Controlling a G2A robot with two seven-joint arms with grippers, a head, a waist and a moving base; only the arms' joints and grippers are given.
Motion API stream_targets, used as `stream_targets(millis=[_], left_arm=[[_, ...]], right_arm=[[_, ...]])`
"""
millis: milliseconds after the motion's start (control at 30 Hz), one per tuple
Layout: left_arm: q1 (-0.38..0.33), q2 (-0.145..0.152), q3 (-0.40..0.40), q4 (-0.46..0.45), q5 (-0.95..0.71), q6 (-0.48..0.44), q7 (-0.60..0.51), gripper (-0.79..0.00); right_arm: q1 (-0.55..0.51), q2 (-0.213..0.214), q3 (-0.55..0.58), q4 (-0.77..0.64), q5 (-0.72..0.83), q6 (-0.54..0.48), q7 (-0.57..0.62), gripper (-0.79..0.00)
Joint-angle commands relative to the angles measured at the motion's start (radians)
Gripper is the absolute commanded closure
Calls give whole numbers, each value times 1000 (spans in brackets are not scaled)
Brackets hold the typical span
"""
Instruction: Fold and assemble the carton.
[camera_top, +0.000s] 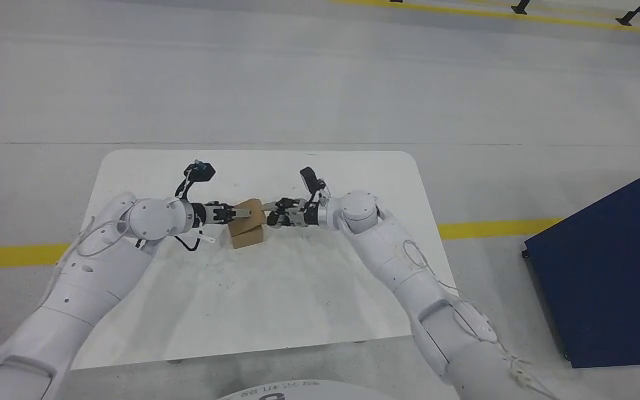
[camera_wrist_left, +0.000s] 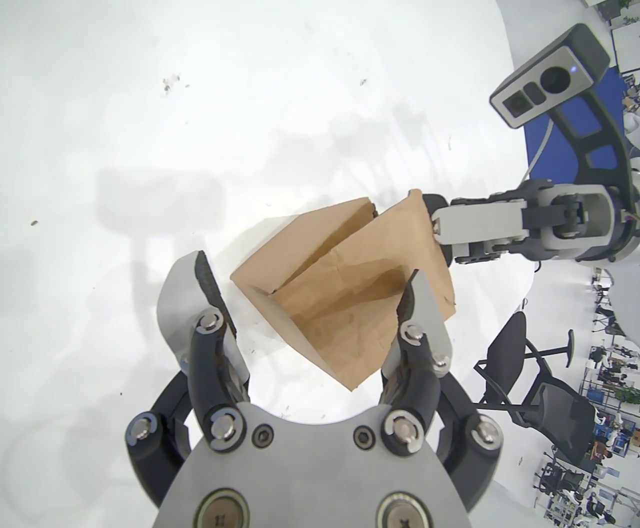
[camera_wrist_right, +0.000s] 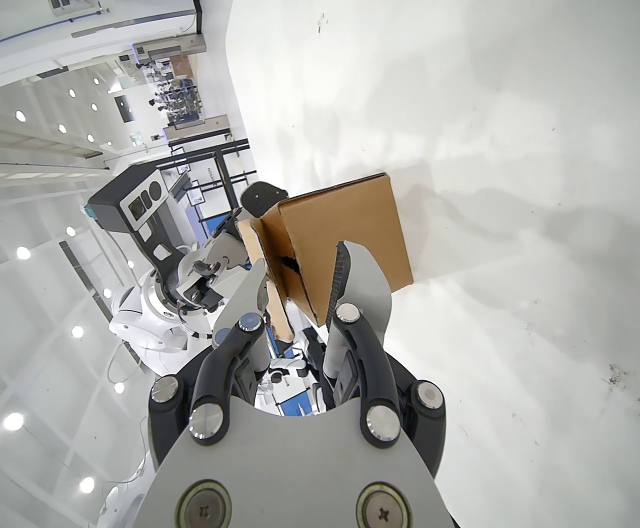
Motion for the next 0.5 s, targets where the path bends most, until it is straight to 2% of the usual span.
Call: stream_targets(millis=[0,167,467], left_arm=[[1,0,-2,-1,1,-2,2,-683],[4,0,-6,-3,1,-3,3,-686],[5,-2,-6,-1,2,-2,4,-683]], right_arm=[[5,-2,-6,6,0,6,-4,-305],[15,-6,-17,24,-2,10,-3,-283],[33,-16,-50,43,-10,13,0,-299]])
